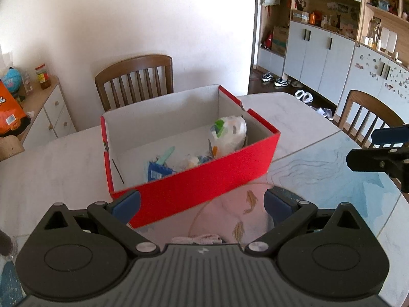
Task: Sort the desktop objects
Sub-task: 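Withdraw both tools from the shoebox back toward the remaining items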
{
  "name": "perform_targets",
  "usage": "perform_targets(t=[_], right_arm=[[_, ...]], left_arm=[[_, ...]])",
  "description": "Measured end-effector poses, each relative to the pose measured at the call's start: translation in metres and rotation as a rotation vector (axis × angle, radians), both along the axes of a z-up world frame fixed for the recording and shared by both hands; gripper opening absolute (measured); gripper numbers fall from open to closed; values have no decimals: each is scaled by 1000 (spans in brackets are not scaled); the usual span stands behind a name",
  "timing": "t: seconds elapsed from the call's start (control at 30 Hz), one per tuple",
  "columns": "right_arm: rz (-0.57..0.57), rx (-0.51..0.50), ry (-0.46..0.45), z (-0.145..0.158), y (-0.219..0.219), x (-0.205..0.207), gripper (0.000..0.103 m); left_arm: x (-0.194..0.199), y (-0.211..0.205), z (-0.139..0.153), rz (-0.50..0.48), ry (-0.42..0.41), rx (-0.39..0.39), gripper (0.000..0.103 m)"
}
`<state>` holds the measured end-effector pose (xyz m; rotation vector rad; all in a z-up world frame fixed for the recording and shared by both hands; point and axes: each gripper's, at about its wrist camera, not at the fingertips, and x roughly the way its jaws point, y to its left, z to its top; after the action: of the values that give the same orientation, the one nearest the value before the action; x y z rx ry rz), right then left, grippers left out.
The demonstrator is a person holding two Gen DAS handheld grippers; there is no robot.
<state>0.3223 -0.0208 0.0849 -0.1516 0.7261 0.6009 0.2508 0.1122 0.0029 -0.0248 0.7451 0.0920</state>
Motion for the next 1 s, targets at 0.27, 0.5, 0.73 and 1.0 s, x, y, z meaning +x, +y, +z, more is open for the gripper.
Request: perform_targets(t=[0.27, 0.5, 0.73, 1.0], right_arm=[[-15, -18, -4, -11, -11, -15, 83], [-21, -35, 13, -27, -13, -24, 82], [-17, -53, 32, -43, -8, -32, 81], [-23, -66, 47, -61, -3, -37, 80]], left_arm=[[-26, -3, -6, 19, -15, 1, 103], [-41, -8, -21, -9, -14, 28, 103], [-48, -9, -37, -31, 1, 23, 103], [-52, -4, -58, -33, 13, -9, 103]])
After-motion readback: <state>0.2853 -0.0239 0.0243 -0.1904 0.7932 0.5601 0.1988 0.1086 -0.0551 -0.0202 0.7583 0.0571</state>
